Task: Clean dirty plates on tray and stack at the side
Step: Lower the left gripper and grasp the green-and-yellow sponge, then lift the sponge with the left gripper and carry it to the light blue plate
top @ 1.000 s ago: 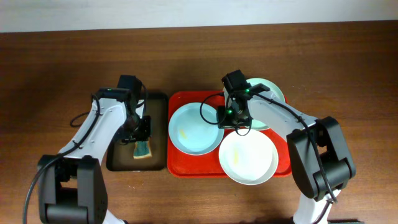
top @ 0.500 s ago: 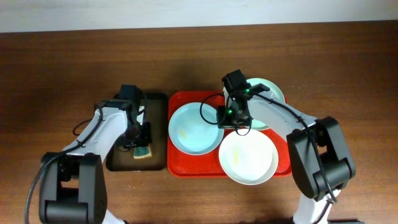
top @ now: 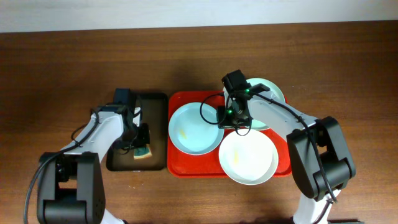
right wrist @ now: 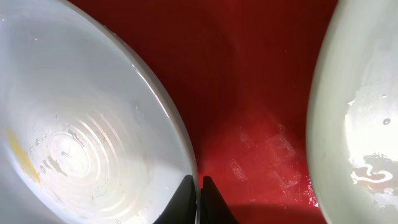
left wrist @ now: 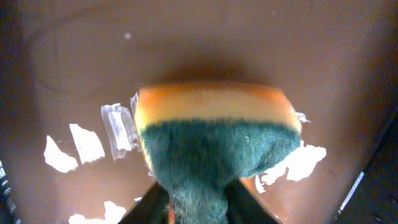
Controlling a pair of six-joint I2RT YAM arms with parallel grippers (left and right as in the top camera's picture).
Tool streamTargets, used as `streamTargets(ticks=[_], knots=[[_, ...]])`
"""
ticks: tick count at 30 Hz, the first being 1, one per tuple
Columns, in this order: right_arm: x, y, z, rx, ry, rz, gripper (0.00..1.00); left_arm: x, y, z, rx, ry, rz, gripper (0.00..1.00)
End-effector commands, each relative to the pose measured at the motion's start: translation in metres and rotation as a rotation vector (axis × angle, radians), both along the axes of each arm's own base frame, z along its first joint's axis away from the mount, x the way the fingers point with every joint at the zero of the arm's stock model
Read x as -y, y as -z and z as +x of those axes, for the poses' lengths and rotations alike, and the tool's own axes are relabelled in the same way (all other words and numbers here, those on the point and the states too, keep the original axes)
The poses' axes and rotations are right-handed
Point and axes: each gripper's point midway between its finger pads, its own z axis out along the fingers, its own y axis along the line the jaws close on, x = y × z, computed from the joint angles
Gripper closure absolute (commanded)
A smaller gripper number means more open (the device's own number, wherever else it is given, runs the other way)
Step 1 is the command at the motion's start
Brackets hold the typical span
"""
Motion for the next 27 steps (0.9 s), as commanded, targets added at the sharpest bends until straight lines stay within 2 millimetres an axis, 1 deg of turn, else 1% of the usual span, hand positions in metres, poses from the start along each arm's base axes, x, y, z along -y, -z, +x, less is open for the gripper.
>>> streamTargets(ticks=[1, 3, 7, 9, 12, 13, 15, 16, 17, 19, 20, 21, 23, 25, 26, 27], knots=[[0.001, 0.007, -0.004, -0.022, 0.007, -0.009, 0.94, 0.002, 0.007, -0.009, -0.028, -0.006, -0.015, 1.00], [0.001, 0.007, -0.004, -0.022, 0.007, -0.009, 0.94, 0.003, -0.001, -0.002, -0.013, -0.004, -0.019, 1.00], [0.001, 0.007, -0.004, -0.023, 0.007, -0.009, 0.94, 0.004, -0.038, 0.021, 0.110, 0.006, -0.026, 1.00], [0.001, 0.007, -0.004, -0.023, 0.007, -0.009, 0.94, 0.005, -0.064, 0.028, 0.197, 0.008, -0.033, 1.00], [0.001, 0.007, -0.004, -0.022, 0.007, -0.009, 0.94, 0.008, -0.095, 0.031, 0.296, 0.012, -0.054, 1.00], [0.001, 0.007, -0.004, -0.023, 0.007, -0.008, 0.88, 0.009, -0.106, 0.033, 0.341, 0.030, -0.058, 1.00], [-0.003, 0.006, -0.006, -0.032, 0.002, 0.013, 0.88, 0.023, -0.116, 0.038, 0.395, 0.141, -0.120, 1.00], [-0.007, 0.005, -0.008, -0.043, -0.003, 0.039, 0.89, 0.028, -0.118, 0.040, 0.408, 0.180, -0.139, 1.00], [-0.011, 0.003, -0.010, -0.053, -0.008, 0.064, 0.91, 0.028, -0.117, 0.041, 0.409, 0.186, -0.137, 1.00], [-0.012, 0.003, -0.010, -0.056, -0.009, 0.069, 0.90, 0.028, -0.113, 0.041, 0.396, 0.186, -0.141, 1.00], [-0.011, 0.003, -0.010, -0.055, -0.009, 0.068, 0.84, 0.028, -0.110, 0.041, 0.389, 0.185, -0.141, 1.00], [-0.010, 0.004, -0.010, -0.052, -0.008, 0.062, 0.81, 0.028, -0.108, 0.041, 0.380, 0.184, -0.142, 1.00], [-0.008, 0.005, -0.008, -0.046, -0.005, 0.047, 0.79, 0.028, -0.102, 0.041, 0.361, 0.174, -0.145, 1.00], [-0.006, 0.005, -0.007, -0.039, -0.001, 0.032, 0.81, 0.030, -0.096, 0.040, 0.340, 0.172, -0.153, 1.00], [-0.006, 0.005, -0.007, -0.039, -0.001, 0.032, 0.90, 0.030, -0.091, 0.040, 0.325, 0.172, -0.156, 1.00], [-0.006, 0.005, -0.007, -0.039, -0.001, 0.032, 0.96, 0.030, -0.087, 0.039, 0.311, 0.171, -0.156, 1.00]])
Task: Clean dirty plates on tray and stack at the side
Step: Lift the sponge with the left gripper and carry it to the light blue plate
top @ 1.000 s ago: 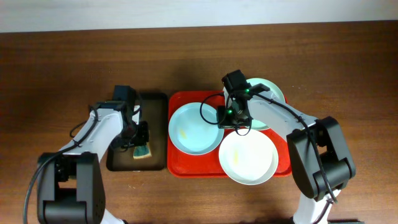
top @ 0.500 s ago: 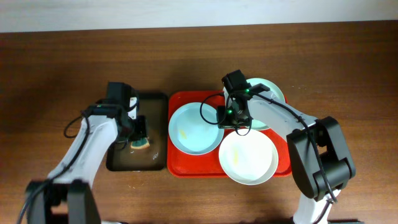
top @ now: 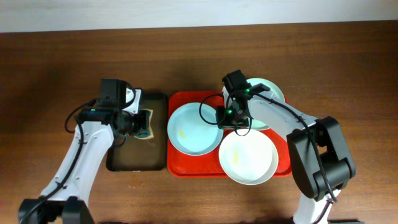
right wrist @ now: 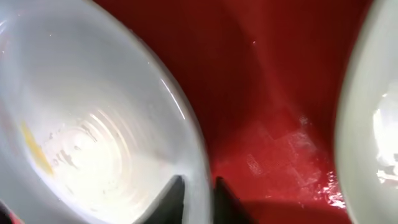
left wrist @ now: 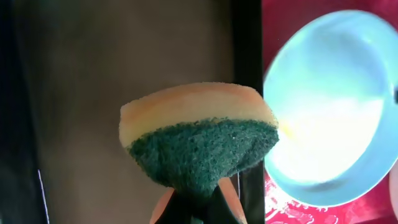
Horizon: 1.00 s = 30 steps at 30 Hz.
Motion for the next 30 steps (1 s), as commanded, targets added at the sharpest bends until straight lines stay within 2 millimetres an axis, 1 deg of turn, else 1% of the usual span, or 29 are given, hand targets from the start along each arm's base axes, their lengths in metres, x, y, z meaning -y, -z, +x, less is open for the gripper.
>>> streamTargets(ticks=[1, 3, 4, 5, 6, 8, 10, 14, 15, 16, 17, 18, 19, 20, 22, 24, 25, 26, 28, 30], knots=[[0.000, 0.007, -0.003, -0.015, 0.004, -0.008, 0.96, 0.004, 0.005, 0.003, -0.021, 0.020, -0.019, 1.00], [0.003, 0.008, 0.001, 0.001, 0.009, -0.025, 0.96, 0.004, 0.006, 0.003, -0.027, 0.013, -0.022, 1.00], [0.002, 0.008, 0.002, 0.006, 0.009, -0.022, 0.87, 0.004, 0.006, 0.003, -0.029, 0.002, -0.025, 1.00], [0.002, 0.008, 0.002, 0.008, 0.009, -0.022, 0.83, 0.004, 0.006, 0.003, -0.030, 0.000, -0.026, 1.00], [0.002, 0.008, 0.002, 0.008, 0.009, -0.022, 0.82, 0.004, 0.006, 0.002, -0.032, 0.000, -0.026, 1.00], [0.002, 0.007, 0.003, 0.011, 0.009, -0.021, 0.83, 0.004, 0.007, 0.001, -0.039, 0.000, -0.025, 1.00], [0.001, 0.007, 0.004, 0.015, 0.009, -0.018, 0.95, 0.004, 0.007, 0.001, -0.038, -0.001, -0.025, 1.00], [0.000, 0.007, 0.005, 0.014, 0.016, -0.014, 0.96, 0.004, 0.003, 0.003, -0.046, -0.056, -0.044, 1.00], [0.000, 0.007, 0.006, 0.018, 0.016, -0.013, 0.83, 0.004, 0.000, 0.005, -0.040, -0.055, -0.044, 1.00], [0.000, 0.007, 0.007, 0.024, 0.016, -0.014, 0.76, 0.004, -0.003, 0.007, -0.035, -0.056, -0.045, 1.00], [0.000, 0.006, 0.007, 0.026, 0.016, -0.013, 0.77, 0.005, -0.005, 0.008, -0.031, -0.055, -0.045, 1.00], [0.000, 0.006, 0.008, 0.027, 0.017, -0.013, 0.84, 0.005, -0.008, 0.009, -0.030, -0.055, -0.046, 1.00], [0.000, 0.005, 0.009, 0.031, 0.017, -0.011, 0.93, 0.005, -0.010, 0.008, -0.034, -0.055, -0.046, 1.00], [-0.001, 0.003, 0.011, 0.036, 0.017, -0.008, 0.96, 0.005, -0.010, 0.007, -0.040, -0.056, -0.045, 1.00], [-0.002, -0.001, 0.012, 0.043, 0.017, -0.005, 0.96, 0.005, -0.010, 0.007, -0.043, -0.058, -0.046, 1.00], [-0.002, -0.007, 0.013, 0.054, 0.019, -0.001, 0.96, 0.010, -0.010, 0.006, -0.042, -0.047, -0.047, 1.00], [0.002, -0.007, 0.013, 0.050, 0.048, -0.019, 0.96, 0.014, -0.011, 0.005, -0.042, -0.034, -0.046, 1.00], [0.012, -0.007, 0.013, 0.047, 0.091, -0.072, 0.96, 0.019, -0.011, 0.004, -0.042, -0.021, -0.046, 1.00], [0.020, -0.008, 0.013, 0.059, 0.102, -0.113, 0.96, 0.023, -0.011, 0.003, -0.043, -0.008, -0.046, 1.00], [0.017, -0.009, 0.012, 0.055, 0.098, -0.100, 0.88, 0.027, -0.011, 0.003, -0.042, -0.003, -0.048, 1.00]])
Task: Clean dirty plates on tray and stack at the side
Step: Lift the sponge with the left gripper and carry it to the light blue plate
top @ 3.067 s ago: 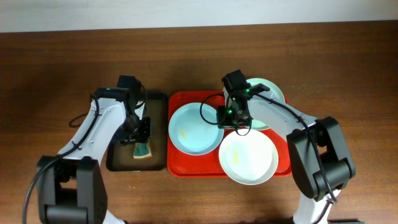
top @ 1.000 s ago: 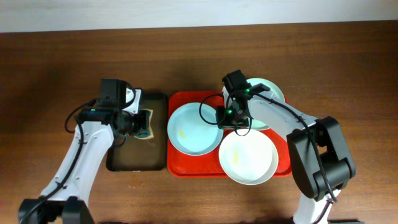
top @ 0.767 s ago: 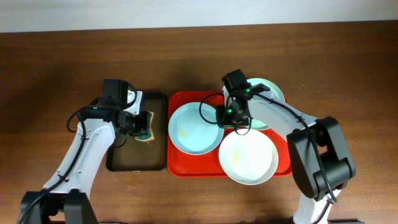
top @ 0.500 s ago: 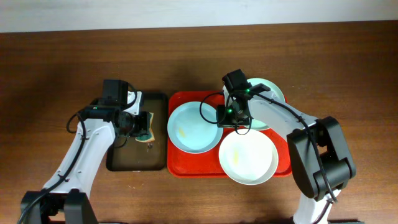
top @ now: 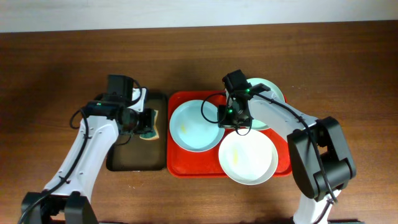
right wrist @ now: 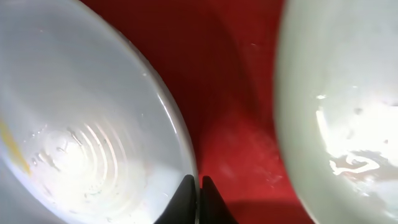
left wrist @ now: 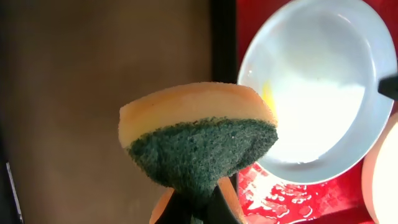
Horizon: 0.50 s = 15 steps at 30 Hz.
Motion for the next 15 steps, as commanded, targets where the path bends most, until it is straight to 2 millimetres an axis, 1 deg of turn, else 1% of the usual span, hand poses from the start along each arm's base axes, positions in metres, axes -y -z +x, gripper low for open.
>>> streamTargets(ticks=[1, 3, 4, 5, 7, 8, 9, 11, 13, 14, 15], knots=[[0.004, -0.011, 0.007, 0.046, 0.023, -0.032, 0.83, 0.009, -0.009, 0.007, 0.021, -0.008, -0.026, 1.00], [0.004, -0.012, 0.008, 0.050, 0.023, -0.031, 0.79, 0.009, -0.010, 0.008, 0.020, -0.028, -0.033, 1.00], [0.003, -0.012, 0.010, 0.055, 0.023, -0.028, 0.91, 0.009, -0.014, 0.011, 0.029, -0.031, -0.036, 1.00], [0.003, -0.012, 0.010, 0.058, 0.023, -0.027, 0.96, 0.011, -0.019, 0.014, 0.038, -0.029, -0.041, 1.00], [0.003, -0.012, 0.010, 0.058, 0.023, -0.026, 0.96, 0.016, -0.028, 0.019, 0.041, -0.031, -0.048, 1.00], [0.003, -0.012, 0.010, 0.058, 0.023, -0.026, 0.96, 0.022, -0.031, 0.022, 0.046, -0.017, -0.053, 1.00], [0.003, -0.012, 0.010, 0.058, 0.023, -0.026, 0.96, 0.034, -0.032, 0.025, 0.045, 0.006, -0.069, 1.00], [0.003, -0.012, 0.010, 0.059, 0.023, -0.027, 0.96, 0.058, -0.027, 0.026, 0.027, 0.027, -0.108, 1.00], [0.002, -0.013, 0.012, 0.064, 0.026, -0.023, 0.96, 0.079, -0.012, 0.026, 0.003, 0.055, -0.113, 1.00], [0.002, -0.013, 0.012, 0.064, 0.026, -0.023, 0.94, 0.088, -0.004, 0.026, -0.010, 0.070, -0.112, 1.00], [0.002, -0.013, 0.012, 0.063, 0.026, -0.023, 0.89, 0.095, 0.003, 0.025, -0.024, 0.082, -0.110, 1.00]])
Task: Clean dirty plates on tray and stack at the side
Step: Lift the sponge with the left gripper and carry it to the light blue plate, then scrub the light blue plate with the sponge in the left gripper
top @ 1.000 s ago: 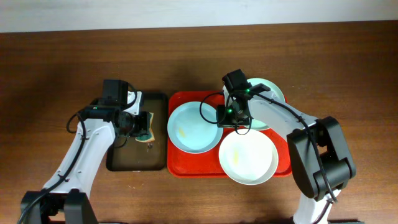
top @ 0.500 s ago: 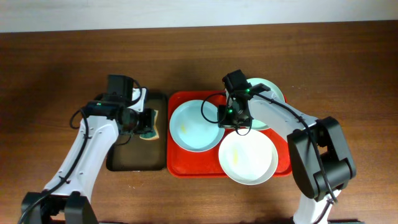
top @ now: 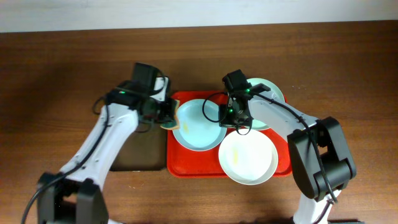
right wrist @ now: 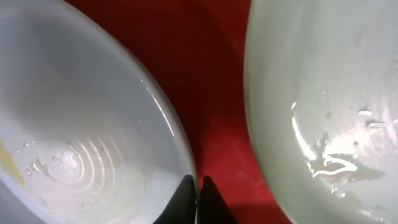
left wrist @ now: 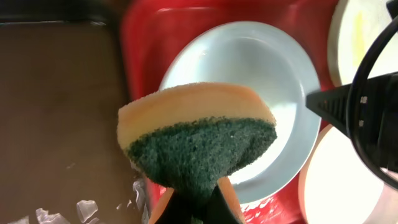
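Observation:
A light blue plate (top: 200, 124) with a yellow smear (top: 185, 128) lies at the left of the red tray (top: 186, 169). My right gripper (top: 232, 121) is shut on its right rim; the right wrist view shows the rim pinched between the black fingertips of the right gripper (right wrist: 198, 184), with the blue plate (right wrist: 74, 118) to their left. My left gripper (top: 165, 114) is shut on a yellow-and-green sponge (top: 170, 117), held over the plate's left rim. Seen from the left wrist, the sponge (left wrist: 196, 140) hangs green side down above the blue plate (left wrist: 267, 87).
A cream plate (top: 248, 156) sits at the tray's front right, a pale green plate (top: 271, 93) at its back right. A dark brown tray (top: 134, 155) lies left of the red one. Brown tabletop surrounds both trays.
My left gripper has carried the sponge to the right, from over the brown tray's right edge to the blue plate's left rim. The right gripper still pinches the plate's right rim.
At first my left gripper was shut on the sponge down in the brown tray. Then it held the sponge raised over that tray, later near its right edge, and now above the blue plate. The right gripper stayed at the blue plate's rim throughout.

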Controlling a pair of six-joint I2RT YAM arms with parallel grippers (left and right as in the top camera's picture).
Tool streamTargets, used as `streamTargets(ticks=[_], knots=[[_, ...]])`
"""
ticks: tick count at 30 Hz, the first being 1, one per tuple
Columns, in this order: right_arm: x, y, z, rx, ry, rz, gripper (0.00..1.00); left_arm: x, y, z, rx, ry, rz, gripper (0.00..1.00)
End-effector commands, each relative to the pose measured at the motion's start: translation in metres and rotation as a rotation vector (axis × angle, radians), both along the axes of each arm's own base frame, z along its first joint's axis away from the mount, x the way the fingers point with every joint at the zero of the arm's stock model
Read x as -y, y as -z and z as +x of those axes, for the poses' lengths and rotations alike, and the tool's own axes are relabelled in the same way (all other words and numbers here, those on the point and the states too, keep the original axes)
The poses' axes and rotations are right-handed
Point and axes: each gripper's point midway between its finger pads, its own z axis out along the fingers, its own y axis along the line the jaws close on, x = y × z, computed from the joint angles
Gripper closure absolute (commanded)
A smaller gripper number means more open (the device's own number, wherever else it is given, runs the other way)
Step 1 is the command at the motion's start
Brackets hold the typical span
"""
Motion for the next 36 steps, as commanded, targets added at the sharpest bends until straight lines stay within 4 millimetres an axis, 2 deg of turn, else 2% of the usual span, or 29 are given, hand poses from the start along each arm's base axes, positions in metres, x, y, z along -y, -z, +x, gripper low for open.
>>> streamTargets(ticks=[1, 3, 5, 11, 16, 18, 19, 22, 25, 26, 27, 31, 34, 36], knots=[[-0.002, -0.013, 0.006, 0.043, 0.003, 0.000, 0.84, 0.031, 0.027, -0.002, -0.065, 0.028, -0.019, 1.00], [-0.002, -0.013, 0.006, 0.043, 0.003, 0.000, 0.85, 0.034, 0.041, 0.001, -0.088, 0.019, -0.014, 1.00], [-0.002, -0.012, 0.006, 0.041, 0.003, -0.001, 0.90, 0.036, 0.052, 0.005, -0.092, 0.019, -0.012, 1.00], [-0.002, -0.012, 0.005, 0.040, 0.003, -0.002, 0.96, 0.032, 0.079, 0.010, -0.120, 0.007, 0.032, 1.00], [-0.001, -0.010, 0.004, 0.035, 0.003, -0.004, 0.96, 0.029, 0.102, 0.004, -0.174, -0.032, 0.072, 1.00], [0.000, -0.010, 0.003, 0.033, 0.003, -0.005, 0.96, 0.037, 0.114, -0.005, -0.214, -0.011, 0.070, 1.00], [0.000, -0.009, 0.003, 0.032, 0.003, -0.005, 0.96, 0.048, 0.119, -0.012, -0.239, 0.015, 0.046, 1.00], [0.000, -0.009, 0.000, 0.023, 0.003, -0.007, 0.96, 0.070, 0.113, -0.023, -0.286, 0.061, -0.056, 1.00], [-0.001, -0.009, 0.000, 0.021, 0.000, 0.003, 0.96, 0.094, 0.084, -0.018, -0.304, 0.133, -0.254, 1.00], [-0.001, -0.009, 0.000, 0.020, 0.001, 0.002, 0.96, 0.095, 0.075, -0.015, -0.302, 0.135, -0.273, 1.00], [-0.001, -0.009, 0.000, 0.020, 0.000, 0.002, 0.96, 0.089, 0.062, -0.007, -0.285, 0.118, -0.261, 1.00], [-0.001, -0.009, 0.000, 0.019, 0.000, 0.001, 0.96, 0.067, 0.037, 0.013, -0.173, 0.068, -0.137, 1.00], [-0.001, -0.009, 0.000, 0.019, 0.000, 0.002, 0.96, 0.043, 0.038, 0.019, -0.125, 0.018, 0.004, 1.00], [-0.001, -0.009, 0.000, 0.019, 0.000, 0.001, 0.96, 0.035, 0.044, 0.019, -0.116, 0.006, 0.068, 1.00]])
